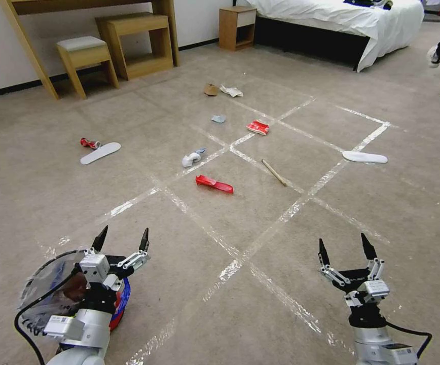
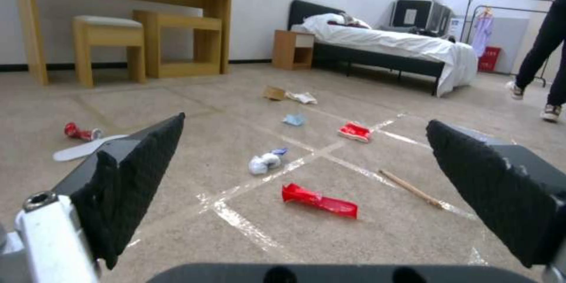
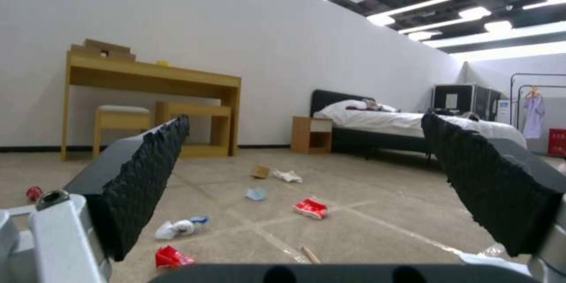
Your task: Pick up the trash bin and place the garbage on the floor into it.
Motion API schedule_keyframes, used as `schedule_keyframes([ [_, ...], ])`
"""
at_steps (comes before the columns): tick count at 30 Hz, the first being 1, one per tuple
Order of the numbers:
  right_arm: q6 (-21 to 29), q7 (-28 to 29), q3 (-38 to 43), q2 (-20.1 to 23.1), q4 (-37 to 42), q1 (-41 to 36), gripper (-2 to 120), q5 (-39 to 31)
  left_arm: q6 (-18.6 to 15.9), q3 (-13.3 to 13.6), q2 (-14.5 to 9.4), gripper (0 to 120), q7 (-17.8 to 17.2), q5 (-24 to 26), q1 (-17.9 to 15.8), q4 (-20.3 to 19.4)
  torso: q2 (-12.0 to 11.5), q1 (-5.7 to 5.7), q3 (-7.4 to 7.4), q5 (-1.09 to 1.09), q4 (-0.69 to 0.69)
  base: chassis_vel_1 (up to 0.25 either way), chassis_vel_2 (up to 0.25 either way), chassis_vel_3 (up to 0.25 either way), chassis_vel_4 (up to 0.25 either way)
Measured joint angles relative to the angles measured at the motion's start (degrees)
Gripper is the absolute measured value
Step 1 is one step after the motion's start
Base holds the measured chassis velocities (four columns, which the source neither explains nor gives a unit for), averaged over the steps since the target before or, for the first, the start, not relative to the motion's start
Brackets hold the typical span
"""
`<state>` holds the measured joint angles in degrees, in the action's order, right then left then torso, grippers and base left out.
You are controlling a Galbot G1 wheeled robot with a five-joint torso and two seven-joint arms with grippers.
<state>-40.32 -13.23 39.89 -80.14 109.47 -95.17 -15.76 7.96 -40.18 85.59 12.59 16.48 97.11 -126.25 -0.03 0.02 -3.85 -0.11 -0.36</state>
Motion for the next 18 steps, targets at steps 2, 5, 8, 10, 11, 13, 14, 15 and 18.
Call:
schedule_keyframes([
  [2, 0.0, 0.0, 0.0, 0.0, 0.0, 0.0, 100, 0.0, 0.0, 0.0, 0.0, 100, 0.0, 0.0, 0.0, 0.0, 0.0, 0.0, 0.0, 0.0, 0.0, 0.0, 0.0, 0.0, 0.0],
  [5, 0.0, 0.0, 0.0, 0.0, 0.0, 0.0, 100, 0.0, 0.0, 0.0, 0.0, 100, 0.0, 0.0, 0.0, 0.0, 0.0, 0.0, 0.0, 0.0, 0.0, 0.0, 0.0, 0.0, 0.0],
  [8, 0.0, 0.0, 0.0, 0.0, 0.0, 0.0, 100, 0.0, 0.0, 0.0, 0.0, 100, 0.0, 0.0, 0.0, 0.0, 0.0, 0.0, 0.0, 0.0, 0.0, 0.0, 0.0, 0.0, 0.0],
  [10, 0.0, 0.0, 0.0, 0.0, 0.0, 0.0, 100, 0.0, 0.0, 0.0, 0.0, 100, 0.0, 0.0, 0.0, 0.0, 0.0, 0.0, 0.0, 0.0, 0.0, 0.0, 0.0, 0.0, 0.0],
  [11, 0.0, 0.0, 0.0, 0.0, 0.0, 0.0, 100, 0.0, 0.0, 0.0, 0.0, 100, 0.0, 0.0, 0.0, 0.0, 0.0, 0.0, 0.0, 0.0, 0.0, 0.0, 0.0, 0.0, 0.0],
  [13, 0.0, 0.0, 0.0, 0.0, 0.0, 0.0, 100, 0.0, 0.0, 0.0, 0.0, 100, 0.0, 0.0, 0.0, 0.0, 0.0, 0.0, 0.0, 0.0, 0.0, 0.0, 0.0, 0.0, 0.0],
  [14, 0.0, 0.0, 0.0, 0.0, 0.0, 0.0, 100, 0.0, 0.0, 0.0, 0.0, 100, 0.0, 0.0, 0.0, 0.0, 0.0, 0.0, 0.0, 0.0, 0.0, 0.0, 0.0, 0.0, 0.0],
  [15, 0.0, 0.0, 0.0, 0.0, 0.0, 0.0, 100, 0.0, 0.0, 0.0, 0.0, 100, 0.0, 0.0, 0.0, 0.0, 0.0, 0.0, 0.0, 0.0, 0.0, 0.0, 0.0, 0.0, 0.0],
  [18, 0.0, 0.0, 0.0, 0.0, 0.0, 0.0, 100, 0.0, 0.0, 0.0, 0.0, 100, 0.0, 0.0, 0.0, 0.0, 0.0, 0.0, 0.0, 0.0, 0.0, 0.0, 0.0, 0.0, 0.0],
])
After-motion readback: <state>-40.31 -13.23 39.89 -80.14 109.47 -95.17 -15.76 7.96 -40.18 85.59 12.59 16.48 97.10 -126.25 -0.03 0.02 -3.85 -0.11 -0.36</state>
